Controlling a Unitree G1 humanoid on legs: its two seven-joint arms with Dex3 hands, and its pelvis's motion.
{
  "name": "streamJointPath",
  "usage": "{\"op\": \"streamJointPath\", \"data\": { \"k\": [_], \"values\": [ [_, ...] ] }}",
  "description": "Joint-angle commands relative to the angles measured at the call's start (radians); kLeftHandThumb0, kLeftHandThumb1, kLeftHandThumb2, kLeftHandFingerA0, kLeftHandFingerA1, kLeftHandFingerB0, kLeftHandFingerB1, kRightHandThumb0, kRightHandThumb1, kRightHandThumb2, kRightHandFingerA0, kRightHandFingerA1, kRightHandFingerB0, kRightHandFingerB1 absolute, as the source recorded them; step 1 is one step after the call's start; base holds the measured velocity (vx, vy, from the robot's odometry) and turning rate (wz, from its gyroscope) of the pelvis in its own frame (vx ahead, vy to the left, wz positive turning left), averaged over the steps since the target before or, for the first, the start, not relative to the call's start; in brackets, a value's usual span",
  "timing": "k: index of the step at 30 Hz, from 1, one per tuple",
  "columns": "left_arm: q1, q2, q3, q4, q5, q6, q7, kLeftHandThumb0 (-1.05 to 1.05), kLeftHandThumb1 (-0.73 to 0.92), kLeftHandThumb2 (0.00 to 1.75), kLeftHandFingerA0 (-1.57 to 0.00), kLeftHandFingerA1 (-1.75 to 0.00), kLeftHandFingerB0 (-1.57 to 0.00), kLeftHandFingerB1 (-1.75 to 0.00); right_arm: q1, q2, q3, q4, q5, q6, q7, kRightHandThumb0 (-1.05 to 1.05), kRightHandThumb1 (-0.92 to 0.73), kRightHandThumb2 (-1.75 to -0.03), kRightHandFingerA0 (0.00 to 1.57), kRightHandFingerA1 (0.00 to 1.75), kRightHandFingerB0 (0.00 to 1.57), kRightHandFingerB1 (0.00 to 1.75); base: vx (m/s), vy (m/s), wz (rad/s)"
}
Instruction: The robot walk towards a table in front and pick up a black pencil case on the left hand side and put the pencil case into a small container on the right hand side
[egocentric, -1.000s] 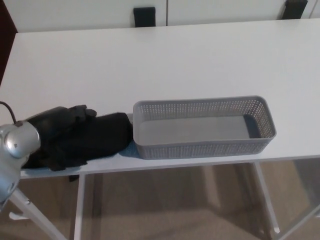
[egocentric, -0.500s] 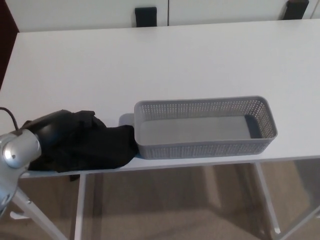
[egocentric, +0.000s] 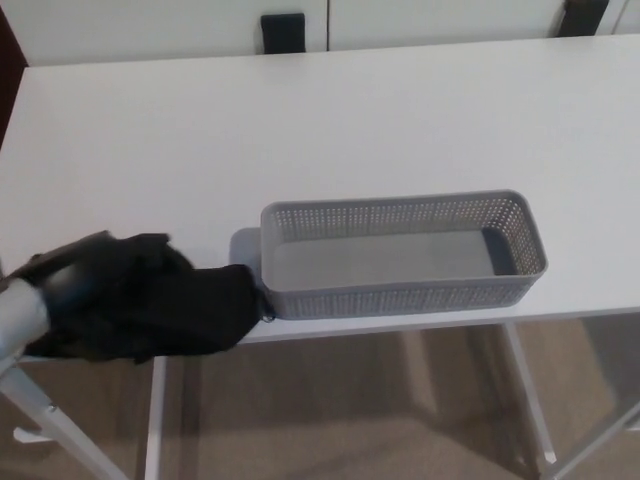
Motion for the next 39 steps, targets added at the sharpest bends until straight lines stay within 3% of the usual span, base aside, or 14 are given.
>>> {"op": "streamJointPath", "data": {
  "k": [1, 11, 20, 28, 32, 36, 38, 39],
  "values": [
    [0.037, 0.071, 0.084, 0.003, -0.068, -0.022, -0.059, -0.02, 0.81, 0.67, -0.94, -1.33, -0.70, -0.91, 0.004, -0.012, -0.006, 0.000, 0.004, -0.001, 0.003, -0.34, -0.62, -0.59, 0.49, 0.43, 0.17, 0.29, 0.00, 0.000, 0.00],
    [0.027, 0.145, 0.210, 0.059, -0.122, -0.084, -0.093, -0.03, 0.80, 0.69, -0.95, -1.29, -0.73, -0.88, 0.006, -0.015, -0.002, -0.002, -0.007, 0.003, -0.006, -0.32, -0.63, -0.59, 0.49, 0.43, 0.16, 0.29, 0.00, 0.000, 0.00],
    [-0.031, 0.094, 0.162, -0.063, -0.100, -0.003, -0.113, -0.05, 0.81, 0.68, -1.01, -1.25, -0.80, -0.87, 0.015, -0.015, -0.003, 0.000, -0.008, 0.002, -0.005, -0.32, -0.63, -0.59, 0.48, 0.43, 0.15, 0.28, 0.00, 0.000, 0.00],
    [-0.212, -0.047, 0.011, -0.305, -0.049, 0.226, -0.153, -0.08, 0.82, 0.66, -1.06, -1.17, -0.82, -0.84, -0.009, -0.014, -0.001, 0.006, -0.013, 0.001, -0.012, -0.33, -0.64, -0.59, 0.49, 0.43, 0.17, 0.28, 0.00, 0.000, 0.00],
    [-0.312, -0.146, -0.053, -0.335, -0.038, 0.288, -0.150, -0.08, 0.79, 0.72, -1.09, -1.23, -0.81, -0.97, -0.012, -0.016, -0.001, -0.016, -0.013, 0.021, -0.013, -0.37, -0.63, -0.62, 0.47, 0.44, 0.17, 0.30, 0.00, 0.000, 0.00],
    [-0.389, -0.223, -0.132, -0.327, 0.025, 0.327, -0.135, -0.13, 0.82, 0.64, -1.08, -1.15, -0.81, -0.80, -0.017, -0.012, 0.001, -0.015, -0.014, 0.022, -0.014, -0.31, -0.64, -0.60, 0.49, 0.42, 0.17, 0.29, 0.00, 0.000, 0.00],
    [-0.412, -0.251, -0.161, -0.324, 0.046, 0.355, -0.132, -0.12, 0.81, 0.64, -1.07, -1.17, -0.77, -0.87, -0.017, -0.013, 0.005, -0.018, -0.021, 0.024, -0.018, -0.35, -0.63, -0.62, 0.50, 0.43, 0.18, 0.30, 0.00, 0.000, 0.00],
    [-0.424, -0.281, -0.182, -0.328, 0.058, 0.368, -0.122, -0.11, 0.80, 0.69, -1.00, -1.30, -0.77, -1.08, -0.014, -0.014, 0.007, -0.028, -0.026, 0.030, -0.021, -0.32, -0.63, -0.59, 0.49, 0.41, 0.17, 0.28, 0.00, 0.000, 0.00]
  ]
}}
